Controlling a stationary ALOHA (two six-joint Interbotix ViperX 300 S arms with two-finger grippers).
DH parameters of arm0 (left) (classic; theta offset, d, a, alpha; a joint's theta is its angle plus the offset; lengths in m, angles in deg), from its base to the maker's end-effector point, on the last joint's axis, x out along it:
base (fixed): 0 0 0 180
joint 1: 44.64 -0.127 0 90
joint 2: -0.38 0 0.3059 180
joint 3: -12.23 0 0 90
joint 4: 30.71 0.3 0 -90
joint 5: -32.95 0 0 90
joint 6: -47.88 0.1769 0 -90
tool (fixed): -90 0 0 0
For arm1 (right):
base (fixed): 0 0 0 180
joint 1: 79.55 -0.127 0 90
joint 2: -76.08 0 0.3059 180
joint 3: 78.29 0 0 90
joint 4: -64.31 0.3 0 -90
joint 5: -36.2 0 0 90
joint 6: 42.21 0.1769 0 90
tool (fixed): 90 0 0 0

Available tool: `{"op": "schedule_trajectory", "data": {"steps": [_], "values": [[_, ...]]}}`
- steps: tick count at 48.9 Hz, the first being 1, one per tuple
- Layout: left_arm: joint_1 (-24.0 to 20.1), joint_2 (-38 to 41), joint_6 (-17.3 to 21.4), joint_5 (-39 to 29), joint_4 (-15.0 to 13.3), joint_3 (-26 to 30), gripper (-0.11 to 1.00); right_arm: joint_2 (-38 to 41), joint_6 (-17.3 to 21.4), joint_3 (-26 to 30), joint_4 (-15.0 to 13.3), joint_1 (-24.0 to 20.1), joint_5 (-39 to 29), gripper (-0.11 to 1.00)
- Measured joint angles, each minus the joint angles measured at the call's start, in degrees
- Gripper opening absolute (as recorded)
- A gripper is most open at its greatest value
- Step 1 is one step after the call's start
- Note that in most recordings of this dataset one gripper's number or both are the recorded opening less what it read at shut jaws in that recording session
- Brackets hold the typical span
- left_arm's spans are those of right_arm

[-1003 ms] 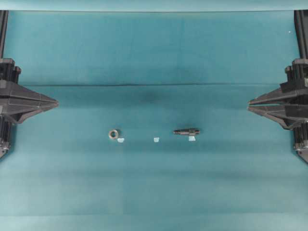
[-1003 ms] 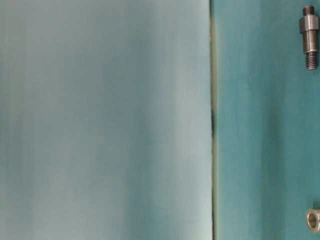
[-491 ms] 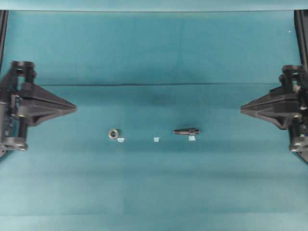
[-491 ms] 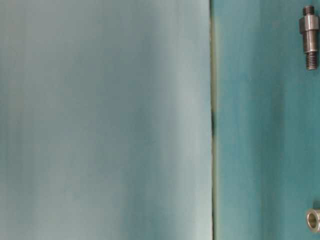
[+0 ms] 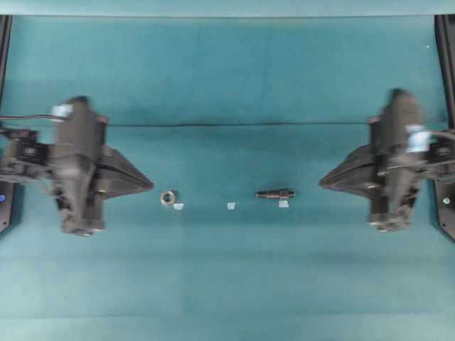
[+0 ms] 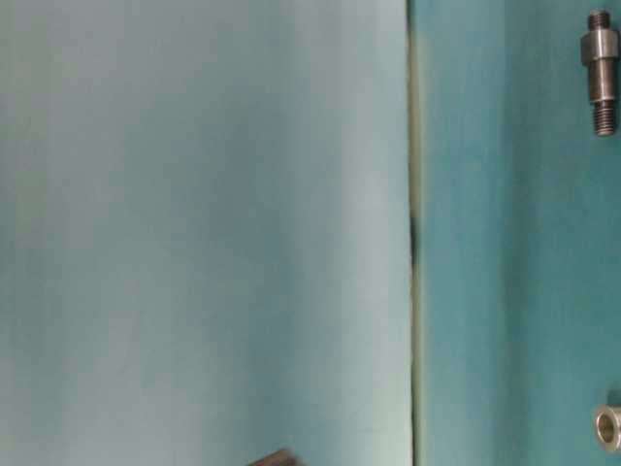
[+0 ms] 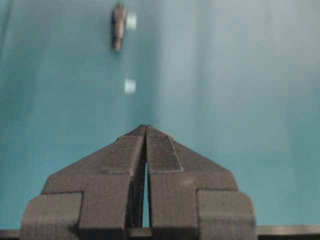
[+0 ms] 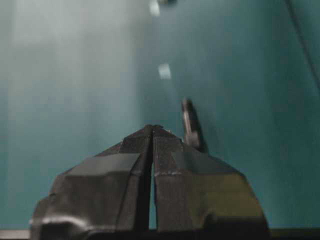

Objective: Insert the washer onto the shaft with both hands.
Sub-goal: 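Move left gripper over the washer and right gripper over the shaft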

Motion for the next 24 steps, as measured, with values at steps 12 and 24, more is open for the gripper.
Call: {"op": "schedule_trajectory", "data": {"steps": [12,24], "values": [[0.00,7.91,0.00,-11.87,0.00,5.45,0.02,9.23,0.00,6.33,-1.49,0.18,-7.73,-0.09],[0.00,12.30,0.00,-14.59,0.00,7.21,0.02,18.46,-0.09,12.66,-3.60,0.62,-13.54,-0.09]]}}
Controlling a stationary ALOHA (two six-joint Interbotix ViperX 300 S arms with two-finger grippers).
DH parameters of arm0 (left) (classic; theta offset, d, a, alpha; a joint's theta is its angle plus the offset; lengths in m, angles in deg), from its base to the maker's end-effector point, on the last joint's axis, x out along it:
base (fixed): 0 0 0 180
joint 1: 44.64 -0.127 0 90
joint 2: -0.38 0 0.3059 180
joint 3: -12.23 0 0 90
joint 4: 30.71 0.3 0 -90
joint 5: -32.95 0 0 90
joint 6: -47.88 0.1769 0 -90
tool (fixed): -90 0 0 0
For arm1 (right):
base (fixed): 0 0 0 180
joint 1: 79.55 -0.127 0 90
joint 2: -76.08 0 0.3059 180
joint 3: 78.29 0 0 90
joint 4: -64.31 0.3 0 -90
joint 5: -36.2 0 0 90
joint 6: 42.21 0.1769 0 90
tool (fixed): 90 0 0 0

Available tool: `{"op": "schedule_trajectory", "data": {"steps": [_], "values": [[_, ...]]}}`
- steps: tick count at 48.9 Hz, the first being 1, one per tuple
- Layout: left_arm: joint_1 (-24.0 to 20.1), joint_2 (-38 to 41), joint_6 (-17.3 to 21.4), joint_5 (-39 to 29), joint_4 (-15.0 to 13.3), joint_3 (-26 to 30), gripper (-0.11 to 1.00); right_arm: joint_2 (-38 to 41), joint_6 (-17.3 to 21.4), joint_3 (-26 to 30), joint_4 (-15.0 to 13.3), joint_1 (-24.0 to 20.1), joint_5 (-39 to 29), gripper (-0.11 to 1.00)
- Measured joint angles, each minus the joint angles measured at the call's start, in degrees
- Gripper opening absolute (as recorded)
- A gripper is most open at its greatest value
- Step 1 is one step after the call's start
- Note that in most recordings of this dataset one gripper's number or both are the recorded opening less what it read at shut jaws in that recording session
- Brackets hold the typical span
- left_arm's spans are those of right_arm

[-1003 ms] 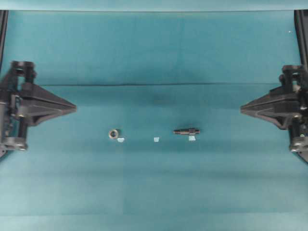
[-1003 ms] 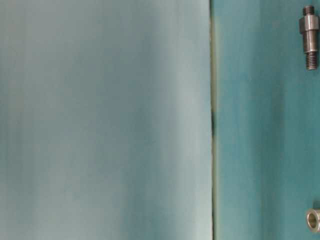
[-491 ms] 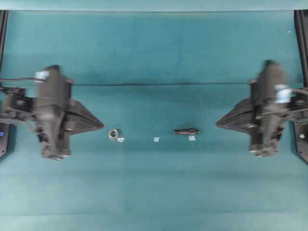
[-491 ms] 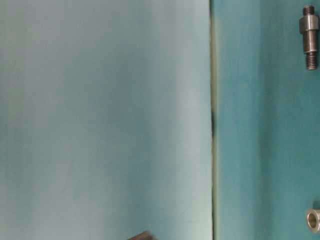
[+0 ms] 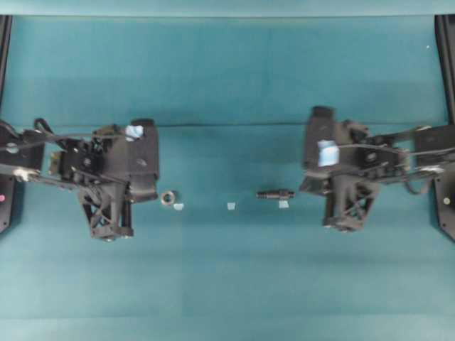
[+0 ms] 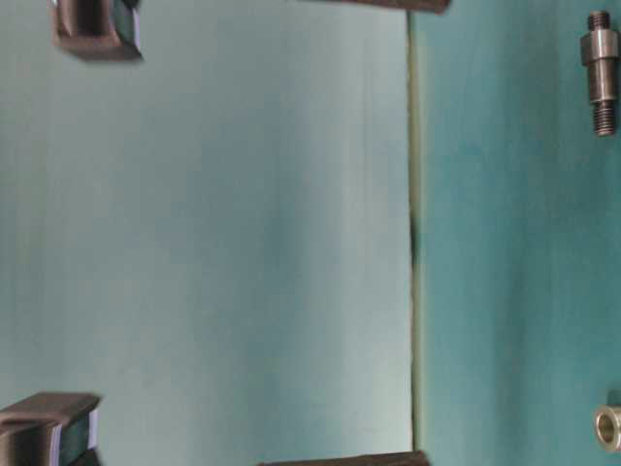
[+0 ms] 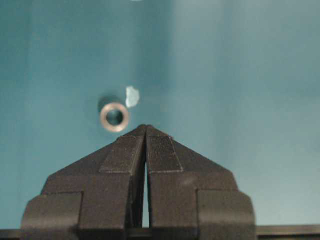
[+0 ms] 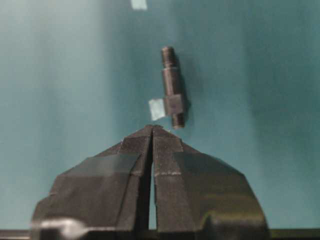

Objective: Insert the washer onto the shaft with both hands.
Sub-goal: 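Move left gripper over the washer and right gripper over the shaft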

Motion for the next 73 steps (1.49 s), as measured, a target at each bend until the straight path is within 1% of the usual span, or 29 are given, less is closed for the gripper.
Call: {"op": "schedule_trajectory", "data": {"steps": [10,16,24,32,39,41,44,46,49,54,56,58,60,61,62,65,69,73], "values": [[-0.09,2.37,0.00,-0.70,0.00,0.26,0.02,5.10,0.00,3.78,-0.62,0.00,-3.08,-0.09],[-0.18,3.34,-0.44,-1.14,0.00,0.26,0.02,7.12,0.00,5.27,-1.85,0.00,-4.83,-0.09],[-1.23,4.13,-2.02,-2.72,0.09,0.62,0.02,7.47,0.00,5.36,-2.29,0.09,-5.01,-0.09],[-1.49,4.22,-2.29,-3.16,0.09,0.62,0.02,7.65,0.00,5.45,-2.20,0.26,-5.01,-0.07],[-1.49,4.31,-2.37,-2.99,0.09,0.53,0.02,8.00,0.00,5.45,-2.29,0.88,-5.01,0.01],[-1.49,4.31,-2.37,-2.90,0.09,0.62,0.02,8.17,0.00,5.45,-2.29,1.05,-4.92,0.05],[-1.49,4.39,-2.37,-2.72,0.09,0.62,0.04,8.53,0.00,5.54,-2.29,1.23,-4.92,0.15],[-1.49,4.48,-2.37,-2.72,0.09,0.62,0.09,8.88,0.00,5.71,-2.29,1.41,-4.92,0.25],[-1.49,4.83,-2.37,-2.64,0.26,0.53,0.23,9.32,0.00,5.71,-2.29,1.49,-4.92,0.41],[-1.49,5.54,-2.02,-1.93,0.35,0.26,0.54,10.11,0.00,5.80,-2.29,1.49,-5.01,0.74],[-1.49,5.71,-1.76,-1.58,0.35,0.26,0.67,10.28,0.00,5.80,-2.55,1.49,-5.01,0.84],[-1.49,5.89,-1.49,-1.23,0.35,0.18,0.79,10.63,0.00,5.80,-3.08,1.49,-5.10,0.92],[-1.49,6.15,-1.23,-0.88,0.44,0.18,0.88,10.72,0.00,5.71,-3.87,1.49,-5.10,0.96],[-1.49,6.24,-1.05,-0.70,0.44,0.18,0.92,10.81,0.00,5.80,-4.31,1.49,-5.10,0.96],[-1.49,6.50,-0.88,-0.53,0.44,0.09,0.93,10.90,0.00,5.80,-4.75,1.49,-5.10,0.95],[-1.49,7.21,-0.26,0.00,0.53,0.00,0.90,11.16,0.00,5.80,-6.15,1.49,-5.10,0.94],[-1.49,8.09,0.09,0.44,0.53,-0.09,0.91,11.34,0.00,5.80,-7.73,1.49,-5.01,0.94],[-1.85,9.05,0.18,0.97,0.53,-0.18,0.92,11.69,0.00,5.80,-8.61,1.49,-5.01,0.94]]}}
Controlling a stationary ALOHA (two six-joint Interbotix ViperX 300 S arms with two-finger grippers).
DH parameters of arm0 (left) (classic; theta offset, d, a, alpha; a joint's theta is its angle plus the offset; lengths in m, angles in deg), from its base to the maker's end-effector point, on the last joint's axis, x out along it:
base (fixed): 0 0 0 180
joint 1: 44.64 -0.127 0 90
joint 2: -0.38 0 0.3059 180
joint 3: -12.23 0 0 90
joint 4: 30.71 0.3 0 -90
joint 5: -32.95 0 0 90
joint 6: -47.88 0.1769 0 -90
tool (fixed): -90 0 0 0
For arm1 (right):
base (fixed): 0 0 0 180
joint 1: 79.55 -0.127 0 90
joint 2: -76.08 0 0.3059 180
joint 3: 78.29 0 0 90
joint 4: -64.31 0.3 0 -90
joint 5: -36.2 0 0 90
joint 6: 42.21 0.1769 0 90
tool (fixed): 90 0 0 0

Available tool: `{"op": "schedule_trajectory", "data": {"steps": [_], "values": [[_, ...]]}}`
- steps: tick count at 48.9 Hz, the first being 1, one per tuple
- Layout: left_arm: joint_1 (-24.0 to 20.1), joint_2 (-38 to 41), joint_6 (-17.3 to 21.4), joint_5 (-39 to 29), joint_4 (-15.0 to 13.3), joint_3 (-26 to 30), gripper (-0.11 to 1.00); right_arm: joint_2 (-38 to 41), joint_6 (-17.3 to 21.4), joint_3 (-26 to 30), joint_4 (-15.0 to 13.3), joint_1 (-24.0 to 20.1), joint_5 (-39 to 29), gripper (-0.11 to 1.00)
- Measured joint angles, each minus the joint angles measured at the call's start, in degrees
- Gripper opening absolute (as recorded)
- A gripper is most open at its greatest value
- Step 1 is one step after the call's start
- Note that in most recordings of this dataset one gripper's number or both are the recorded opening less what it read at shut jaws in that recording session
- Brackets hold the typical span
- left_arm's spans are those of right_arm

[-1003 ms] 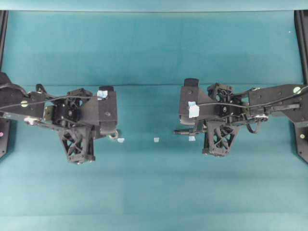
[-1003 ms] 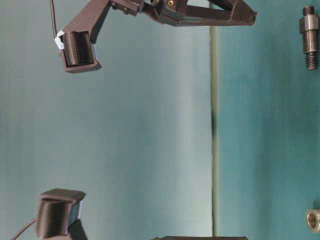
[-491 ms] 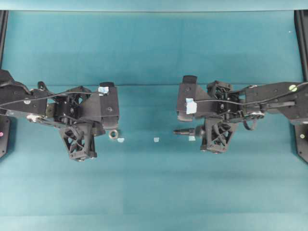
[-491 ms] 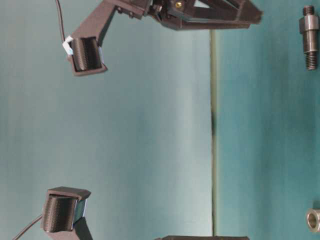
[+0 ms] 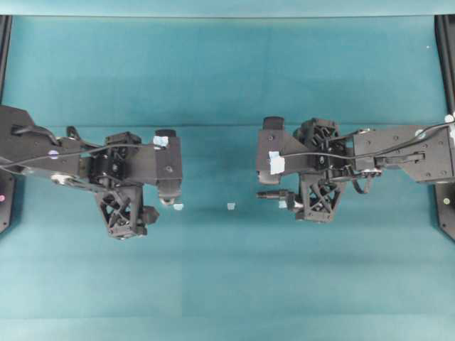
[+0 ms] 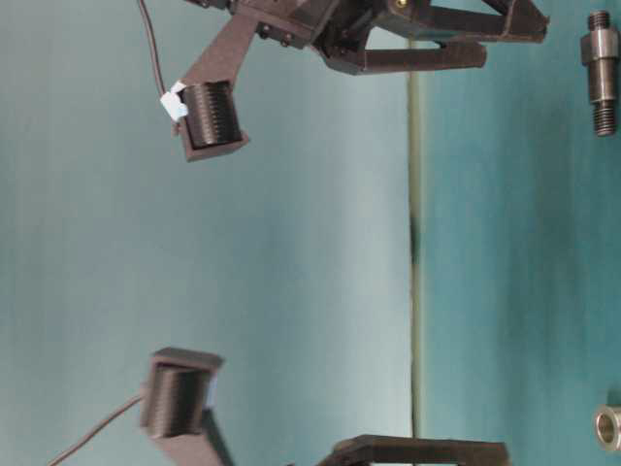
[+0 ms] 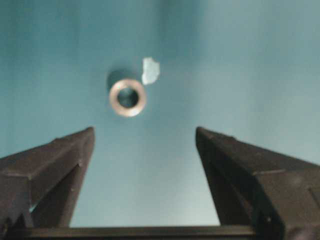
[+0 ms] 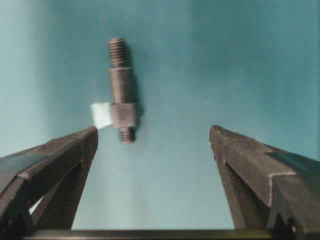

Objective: Insert the washer onto the shaft with both hands.
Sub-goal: 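Move left gripper over the washer and right gripper over the shaft, then lower both grippers and close left on washer, right on shaft collar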

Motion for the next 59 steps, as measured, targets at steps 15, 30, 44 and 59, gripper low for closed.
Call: {"op": "schedule_trajectory", "data": {"steps": [15,30,44,59], "values": [[-1.23,3.52,1.05,3.87,0.00,-0.70,0.92,3.08,0.00,0.00,-0.53,0.00,3.87,0.94],[-2.02,8.26,3.16,8.44,0.00,-1.05,0.92,5.36,0.00,0.00,-0.44,-0.09,5.89,0.94],[-2.11,10.90,3.52,11.43,0.09,-1.05,0.92,6.06,0.00,-0.70,-0.53,0.00,6.50,0.94],[-2.11,10.99,3.52,11.87,0.00,-1.14,0.92,6.24,0.00,-2.37,-0.53,0.00,7.47,0.94]]}}
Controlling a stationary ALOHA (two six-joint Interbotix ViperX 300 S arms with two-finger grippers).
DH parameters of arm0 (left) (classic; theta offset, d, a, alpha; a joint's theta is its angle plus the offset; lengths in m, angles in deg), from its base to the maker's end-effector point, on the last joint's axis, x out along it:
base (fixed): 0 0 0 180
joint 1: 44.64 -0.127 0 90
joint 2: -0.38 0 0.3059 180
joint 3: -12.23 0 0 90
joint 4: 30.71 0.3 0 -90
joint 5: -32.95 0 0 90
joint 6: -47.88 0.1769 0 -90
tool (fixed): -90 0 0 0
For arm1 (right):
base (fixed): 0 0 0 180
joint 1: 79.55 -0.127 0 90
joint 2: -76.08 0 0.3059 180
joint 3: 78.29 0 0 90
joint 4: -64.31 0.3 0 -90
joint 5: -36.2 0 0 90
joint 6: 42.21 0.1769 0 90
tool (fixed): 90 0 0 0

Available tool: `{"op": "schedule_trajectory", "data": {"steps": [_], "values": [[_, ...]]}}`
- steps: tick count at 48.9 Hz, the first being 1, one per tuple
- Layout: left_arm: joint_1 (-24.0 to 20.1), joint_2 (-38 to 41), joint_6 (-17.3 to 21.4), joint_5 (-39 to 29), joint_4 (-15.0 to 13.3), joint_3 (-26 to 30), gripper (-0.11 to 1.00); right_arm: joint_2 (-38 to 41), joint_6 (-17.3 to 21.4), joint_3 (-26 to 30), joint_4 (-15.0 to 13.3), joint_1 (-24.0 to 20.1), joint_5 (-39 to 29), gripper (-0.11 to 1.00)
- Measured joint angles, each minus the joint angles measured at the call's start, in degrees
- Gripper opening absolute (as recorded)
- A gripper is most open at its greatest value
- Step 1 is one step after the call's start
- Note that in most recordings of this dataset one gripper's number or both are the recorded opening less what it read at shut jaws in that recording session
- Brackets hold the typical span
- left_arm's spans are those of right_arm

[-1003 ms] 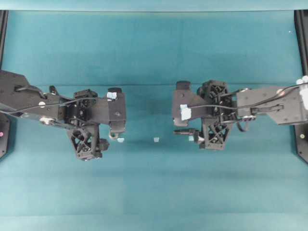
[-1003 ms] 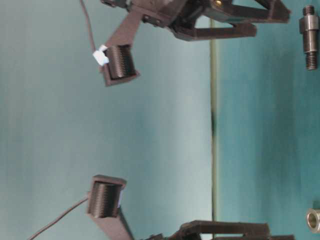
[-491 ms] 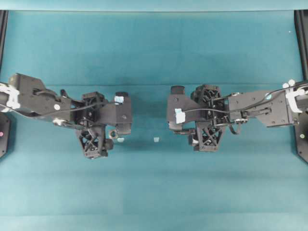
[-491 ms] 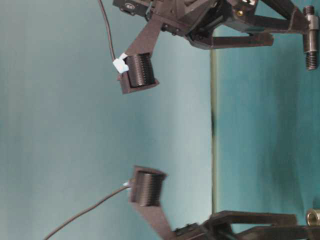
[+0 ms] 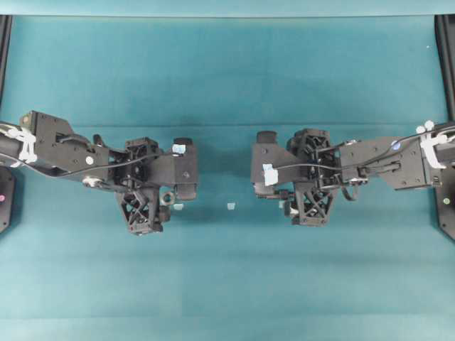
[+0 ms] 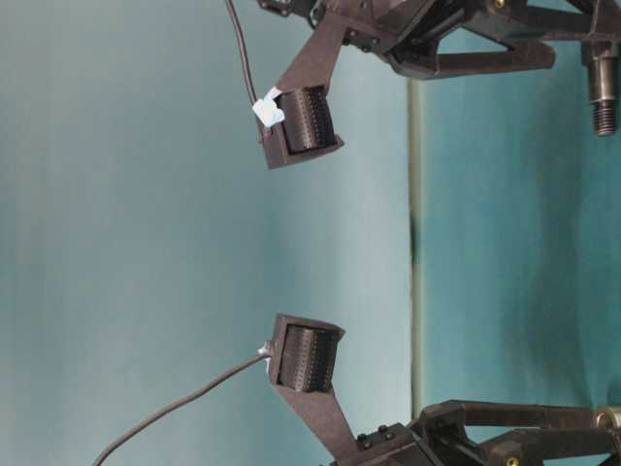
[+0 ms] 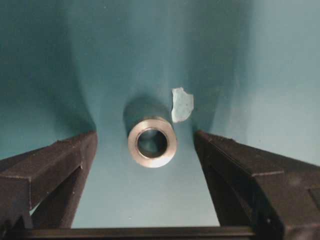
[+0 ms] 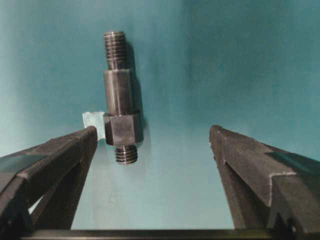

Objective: Insert the washer onto the shaft with both hands.
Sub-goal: 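Lower both grippers and close left on washer, right on shaft collar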

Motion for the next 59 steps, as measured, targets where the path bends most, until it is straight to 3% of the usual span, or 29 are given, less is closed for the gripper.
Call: {"op": "schedule_trajectory", "data": {"steps": [59], "values": [[0.00,-0.18,-0.35,0.53,0.09,-0.70,0.91,2.02,0.09,0.62,1.14,-1.93,1.32,0.93]]}}
